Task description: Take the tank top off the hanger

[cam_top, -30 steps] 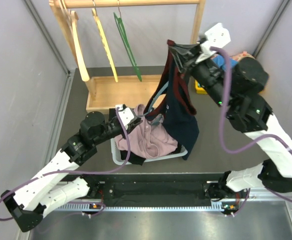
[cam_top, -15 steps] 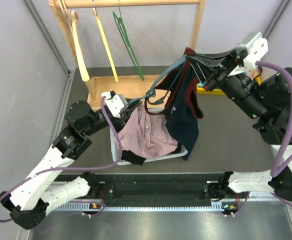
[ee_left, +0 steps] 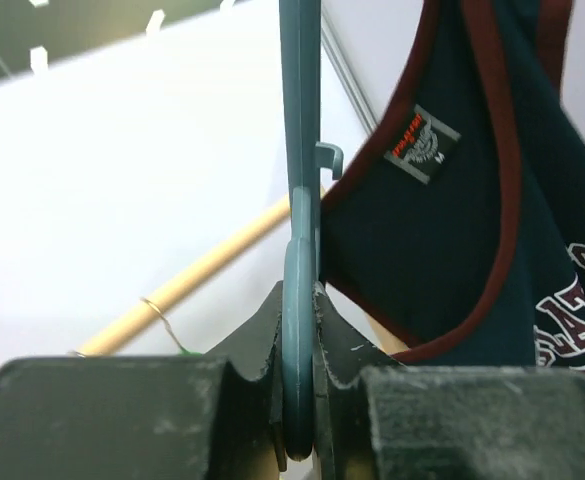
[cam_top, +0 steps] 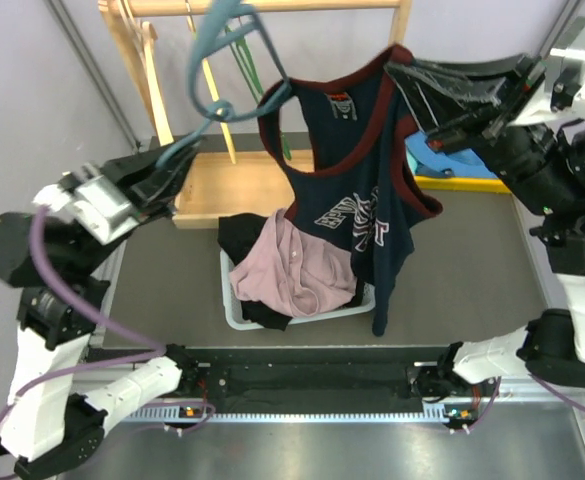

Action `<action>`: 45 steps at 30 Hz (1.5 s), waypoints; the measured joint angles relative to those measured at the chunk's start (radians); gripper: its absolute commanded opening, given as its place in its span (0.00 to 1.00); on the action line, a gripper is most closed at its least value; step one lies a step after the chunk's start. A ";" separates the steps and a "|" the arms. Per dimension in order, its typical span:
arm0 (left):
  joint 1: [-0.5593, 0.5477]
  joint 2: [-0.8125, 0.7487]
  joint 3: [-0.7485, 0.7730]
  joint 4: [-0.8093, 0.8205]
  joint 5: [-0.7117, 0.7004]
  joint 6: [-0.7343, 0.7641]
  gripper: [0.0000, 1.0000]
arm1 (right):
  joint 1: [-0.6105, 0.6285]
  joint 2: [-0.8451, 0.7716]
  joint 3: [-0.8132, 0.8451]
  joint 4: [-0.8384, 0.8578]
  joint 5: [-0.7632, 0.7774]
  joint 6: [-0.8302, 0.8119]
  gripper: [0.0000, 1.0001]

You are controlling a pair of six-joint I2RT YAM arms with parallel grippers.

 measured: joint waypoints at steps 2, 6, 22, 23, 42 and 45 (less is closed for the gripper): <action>0.012 -0.003 0.045 0.002 0.006 0.002 0.00 | 0.000 0.050 0.070 0.018 -0.018 -0.005 0.00; 0.047 -0.019 0.069 0.007 0.016 -0.002 0.00 | 0.000 0.128 0.129 0.103 -0.057 -0.023 0.00; 0.156 -0.138 0.071 -0.001 0.061 -0.130 0.00 | 0.000 0.152 -0.202 0.161 -0.018 -0.002 0.16; 0.159 -0.145 0.066 -0.001 0.064 -0.134 0.00 | 0.000 0.136 -0.278 0.161 -0.010 0.014 0.20; 0.194 -0.145 -0.022 0.000 0.090 -0.191 0.00 | 0.004 -0.439 -1.193 0.061 0.204 0.249 0.99; 0.199 -0.143 -0.034 0.000 0.096 -0.203 0.00 | 0.004 -0.489 -1.275 0.002 0.299 0.299 0.99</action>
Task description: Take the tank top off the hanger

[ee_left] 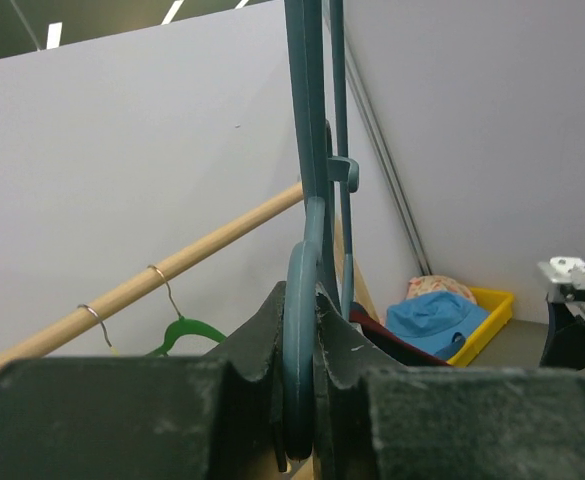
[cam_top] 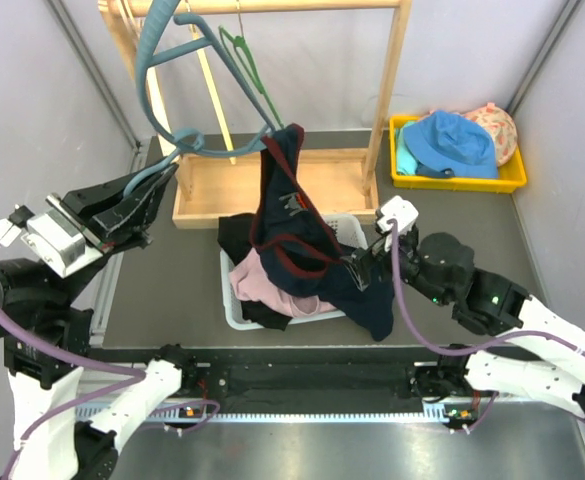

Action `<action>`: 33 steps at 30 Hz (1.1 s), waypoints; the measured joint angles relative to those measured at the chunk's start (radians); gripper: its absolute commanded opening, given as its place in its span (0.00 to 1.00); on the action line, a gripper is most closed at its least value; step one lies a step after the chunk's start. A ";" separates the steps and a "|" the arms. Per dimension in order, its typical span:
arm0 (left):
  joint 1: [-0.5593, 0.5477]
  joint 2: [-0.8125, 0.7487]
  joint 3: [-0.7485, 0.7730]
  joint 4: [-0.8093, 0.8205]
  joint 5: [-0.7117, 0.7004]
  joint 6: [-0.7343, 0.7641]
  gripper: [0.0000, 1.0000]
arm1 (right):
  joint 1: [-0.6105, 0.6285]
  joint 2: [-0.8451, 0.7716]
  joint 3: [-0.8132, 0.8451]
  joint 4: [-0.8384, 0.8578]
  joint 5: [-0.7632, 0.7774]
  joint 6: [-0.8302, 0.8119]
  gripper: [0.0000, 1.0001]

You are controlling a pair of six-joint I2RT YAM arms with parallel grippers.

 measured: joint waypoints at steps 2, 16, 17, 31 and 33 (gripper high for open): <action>0.002 0.003 -0.002 0.000 0.006 -0.008 0.00 | 0.000 -0.001 -0.034 -0.047 0.059 0.053 0.99; 0.013 0.006 -0.035 0.020 0.024 -0.034 0.00 | -0.133 -0.002 -0.216 -0.270 0.216 0.380 0.99; 0.013 0.006 -0.036 0.021 0.024 -0.034 0.00 | -0.145 -0.008 -0.241 -0.249 0.199 0.388 0.99; 0.017 0.001 -0.071 0.032 0.025 -0.034 0.00 | -0.185 -0.036 -0.360 0.009 -0.017 0.433 0.00; 0.017 0.000 -0.073 0.033 0.025 -0.034 0.00 | -0.185 -0.036 -0.360 0.009 -0.016 0.435 0.00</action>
